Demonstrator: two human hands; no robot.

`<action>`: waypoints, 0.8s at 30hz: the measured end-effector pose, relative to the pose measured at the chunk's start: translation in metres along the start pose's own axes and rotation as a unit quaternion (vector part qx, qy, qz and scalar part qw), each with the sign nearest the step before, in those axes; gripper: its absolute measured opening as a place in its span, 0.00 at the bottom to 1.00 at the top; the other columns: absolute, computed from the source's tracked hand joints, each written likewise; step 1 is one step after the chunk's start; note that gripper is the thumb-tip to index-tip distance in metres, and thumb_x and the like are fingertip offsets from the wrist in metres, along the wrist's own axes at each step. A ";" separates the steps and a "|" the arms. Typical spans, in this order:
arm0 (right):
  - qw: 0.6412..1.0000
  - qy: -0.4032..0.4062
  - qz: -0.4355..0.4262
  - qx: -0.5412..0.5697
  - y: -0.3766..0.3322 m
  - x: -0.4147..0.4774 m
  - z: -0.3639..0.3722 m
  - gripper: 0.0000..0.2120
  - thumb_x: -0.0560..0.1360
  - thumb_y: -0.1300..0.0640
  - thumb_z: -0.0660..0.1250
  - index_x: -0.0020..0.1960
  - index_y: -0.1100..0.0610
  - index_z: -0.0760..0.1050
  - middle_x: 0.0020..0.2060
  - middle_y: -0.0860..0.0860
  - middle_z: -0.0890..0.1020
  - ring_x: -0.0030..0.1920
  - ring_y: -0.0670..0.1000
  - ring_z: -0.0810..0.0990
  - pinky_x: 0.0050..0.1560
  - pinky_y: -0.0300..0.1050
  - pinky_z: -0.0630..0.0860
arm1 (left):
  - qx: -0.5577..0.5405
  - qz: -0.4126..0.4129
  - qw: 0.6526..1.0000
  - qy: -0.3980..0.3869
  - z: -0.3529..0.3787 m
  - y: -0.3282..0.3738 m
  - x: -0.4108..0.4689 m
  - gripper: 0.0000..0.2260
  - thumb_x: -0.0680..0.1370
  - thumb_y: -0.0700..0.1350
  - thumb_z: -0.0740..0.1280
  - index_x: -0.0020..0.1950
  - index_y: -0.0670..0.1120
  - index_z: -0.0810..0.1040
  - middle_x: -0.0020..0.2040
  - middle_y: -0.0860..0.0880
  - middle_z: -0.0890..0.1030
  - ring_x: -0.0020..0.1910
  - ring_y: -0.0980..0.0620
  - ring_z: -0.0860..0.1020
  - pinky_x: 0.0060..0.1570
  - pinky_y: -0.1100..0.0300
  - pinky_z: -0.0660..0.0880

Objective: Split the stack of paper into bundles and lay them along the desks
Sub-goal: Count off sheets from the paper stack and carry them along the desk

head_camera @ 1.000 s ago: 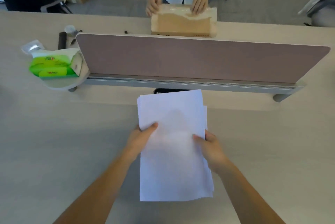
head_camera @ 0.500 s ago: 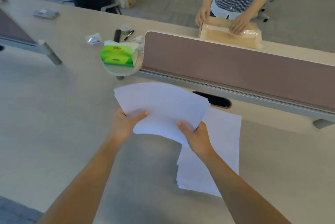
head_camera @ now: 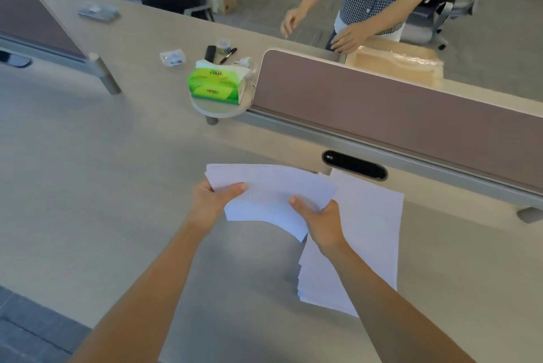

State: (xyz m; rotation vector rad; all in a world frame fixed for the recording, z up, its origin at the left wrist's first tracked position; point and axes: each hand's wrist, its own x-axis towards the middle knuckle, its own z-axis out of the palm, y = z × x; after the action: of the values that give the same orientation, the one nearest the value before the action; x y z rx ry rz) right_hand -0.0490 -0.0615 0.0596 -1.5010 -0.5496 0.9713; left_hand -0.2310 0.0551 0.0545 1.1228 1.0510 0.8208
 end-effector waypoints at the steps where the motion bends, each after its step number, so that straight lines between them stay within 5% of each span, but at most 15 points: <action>1: 1.000 0.000 0.003 0.002 0.000 0.000 0.000 0.11 0.71 0.62 0.75 0.45 0.47 0.80 0.40 0.43 0.85 0.39 0.40 0.84 0.40 0.37 0.81 | -0.006 -0.002 1.000 -0.008 0.000 0.000 0.000 0.10 0.70 0.37 0.76 0.48 0.49 0.84 0.46 0.52 0.86 0.47 0.53 0.84 0.47 0.58 0.78; 6: 1.000 -0.020 -0.013 0.019 -0.004 0.001 0.005 0.12 0.71 0.61 0.75 0.41 0.43 0.85 0.41 0.43 0.87 0.45 0.45 0.85 0.50 0.50 0.82 | -0.029 0.025 0.999 -0.017 0.005 0.004 -0.003 0.14 0.67 0.43 0.76 0.52 0.47 0.85 0.51 0.46 0.86 0.52 0.48 0.84 0.52 0.54 0.79; 10: 0.999 -0.035 -0.024 -0.004 0.001 0.002 -0.002 0.12 0.70 0.62 0.76 0.46 0.46 0.82 0.43 0.45 0.87 0.48 0.51 0.85 0.47 0.43 0.82 | -0.020 0.029 0.999 -0.025 -0.005 0.001 -0.001 0.21 0.65 0.44 0.78 0.56 0.43 0.82 0.52 0.46 0.85 0.53 0.48 0.83 0.50 0.57 0.79; 15: 0.996 -0.071 -0.041 -0.019 -0.008 0.006 -0.010 0.13 0.65 0.62 0.78 0.47 0.52 0.84 0.42 0.46 0.87 0.46 0.47 0.85 0.45 0.40 0.79 | 0.036 0.021 0.998 -0.051 -0.013 0.007 0.001 0.25 0.62 0.44 0.78 0.58 0.44 0.80 0.50 0.54 0.85 0.48 0.57 0.83 0.43 0.66 0.77; 21: 0.998 -0.063 -0.025 -0.004 -0.017 0.014 0.001 0.13 0.70 0.63 0.76 0.33 0.47 0.84 0.33 0.45 0.85 0.36 0.46 0.83 0.40 0.42 0.77 | 0.023 0.000 0.999 -0.036 -0.005 0.012 0.000 0.20 0.61 0.50 0.78 0.52 0.49 0.85 0.51 0.48 0.86 0.53 0.49 0.83 0.55 0.49 0.79; 24: 0.998 -0.053 -0.019 0.003 -0.013 0.014 0.001 0.09 0.70 0.61 0.76 0.36 0.48 0.84 0.36 0.47 0.86 0.39 0.50 0.84 0.42 0.46 0.77 | 0.036 0.002 0.998 -0.043 -0.012 0.016 -0.002 0.18 0.62 0.49 0.77 0.50 0.45 0.84 0.50 0.44 0.85 0.52 0.45 0.83 0.55 0.46 0.78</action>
State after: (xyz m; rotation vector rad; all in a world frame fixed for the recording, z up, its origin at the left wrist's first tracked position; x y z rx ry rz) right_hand -0.0401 -0.0471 0.0686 -1.4355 -0.6487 1.0270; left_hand -0.2431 0.0613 0.0690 1.2112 1.0127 0.7362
